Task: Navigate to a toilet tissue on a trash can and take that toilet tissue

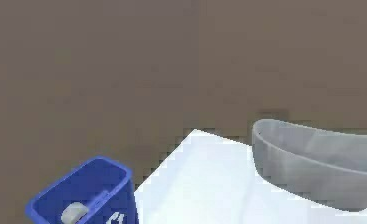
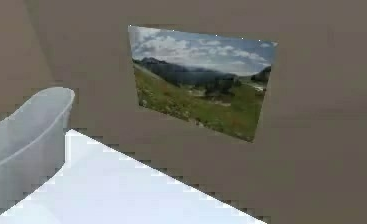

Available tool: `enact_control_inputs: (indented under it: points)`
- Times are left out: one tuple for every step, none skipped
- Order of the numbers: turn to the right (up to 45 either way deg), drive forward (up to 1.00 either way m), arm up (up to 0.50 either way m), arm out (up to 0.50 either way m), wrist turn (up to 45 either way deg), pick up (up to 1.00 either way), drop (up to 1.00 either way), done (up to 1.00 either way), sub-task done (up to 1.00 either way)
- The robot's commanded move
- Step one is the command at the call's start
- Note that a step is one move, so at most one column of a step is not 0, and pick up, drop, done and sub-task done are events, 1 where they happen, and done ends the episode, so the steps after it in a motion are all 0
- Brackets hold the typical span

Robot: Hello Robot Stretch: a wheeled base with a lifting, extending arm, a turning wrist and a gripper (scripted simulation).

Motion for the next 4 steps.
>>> enact_control_inputs:
  points:
    - [30.0,0.0,0.0,0.0,0.0,0.0,0.0,0.0,0.0]
    - [0.0,0.15,0.0,0.0,0.0,0.0,0.0,0.0,0.0]
    - [-45.0,0.0,0.0,0.0,0.0,0.0,0.0,0.0,0.0]
    - [-45.0,0.0,0.0,0.0,0.0,0.0,0.0,0.0,0.0]
